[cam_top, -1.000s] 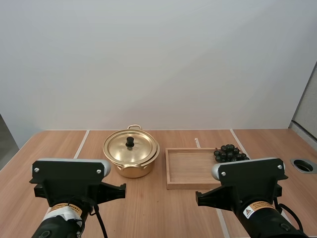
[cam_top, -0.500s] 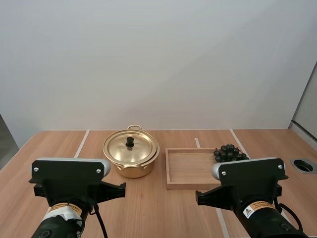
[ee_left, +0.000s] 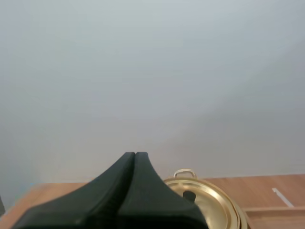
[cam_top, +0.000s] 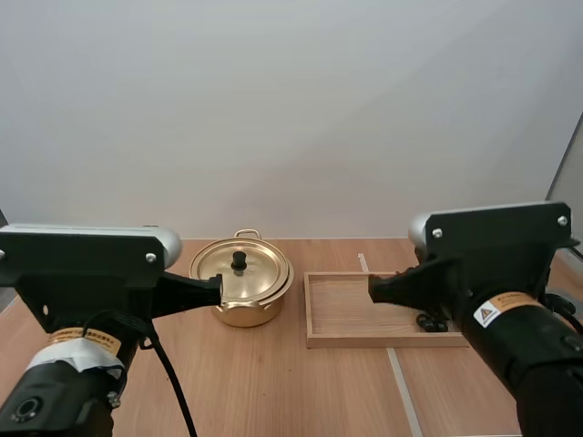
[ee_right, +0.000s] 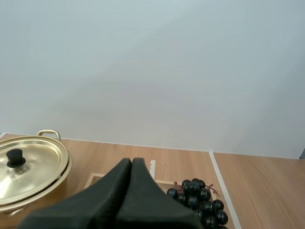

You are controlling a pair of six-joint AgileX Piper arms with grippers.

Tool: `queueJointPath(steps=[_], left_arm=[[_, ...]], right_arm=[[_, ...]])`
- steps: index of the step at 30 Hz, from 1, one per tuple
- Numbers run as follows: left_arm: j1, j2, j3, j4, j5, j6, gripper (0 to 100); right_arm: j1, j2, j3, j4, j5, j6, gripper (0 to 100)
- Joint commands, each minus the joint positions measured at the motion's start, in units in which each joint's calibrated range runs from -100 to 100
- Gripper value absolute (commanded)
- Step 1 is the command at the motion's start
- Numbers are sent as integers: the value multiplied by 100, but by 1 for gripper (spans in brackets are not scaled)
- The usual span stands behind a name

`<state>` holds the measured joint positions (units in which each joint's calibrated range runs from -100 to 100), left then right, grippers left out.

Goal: Open the pot, put the grape inside, and close it

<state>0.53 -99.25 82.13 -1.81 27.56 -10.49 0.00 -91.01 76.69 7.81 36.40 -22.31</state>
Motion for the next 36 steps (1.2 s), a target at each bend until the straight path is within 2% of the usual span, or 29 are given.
queueJointPath(steps=[1, 4, 9, 16, 21, 29, 36], left_arm=[[2, 256, -456, -99, 48, -15, 0], [2, 676, -992, -77, 315, -4, 0], [2, 1636, -2014, -77, 1568, -14, 0], [2, 2933, -3377, -93, 2866, -14, 0], [2, 3897, -4112, -93, 4079, -14, 0], [2, 5059, -4715, -118, 4577, -14, 0], [2, 5343, -4715, -126, 3825, -14, 0]], right_arm=[[5, 439, -650, 3, 531, -1, 0], [5, 865, -1287, 3, 743, -1, 0], [5, 1568, -2230, 3, 1142, -1, 0], [5, 2626, -3552, -11, 2768, -1, 0], [5, 3333, -4114, -1, 3415, -1, 0], [5, 4018, -4364, -1, 3758, -1, 0], [5, 4077, -4364, 39, 3759, -1, 0]])
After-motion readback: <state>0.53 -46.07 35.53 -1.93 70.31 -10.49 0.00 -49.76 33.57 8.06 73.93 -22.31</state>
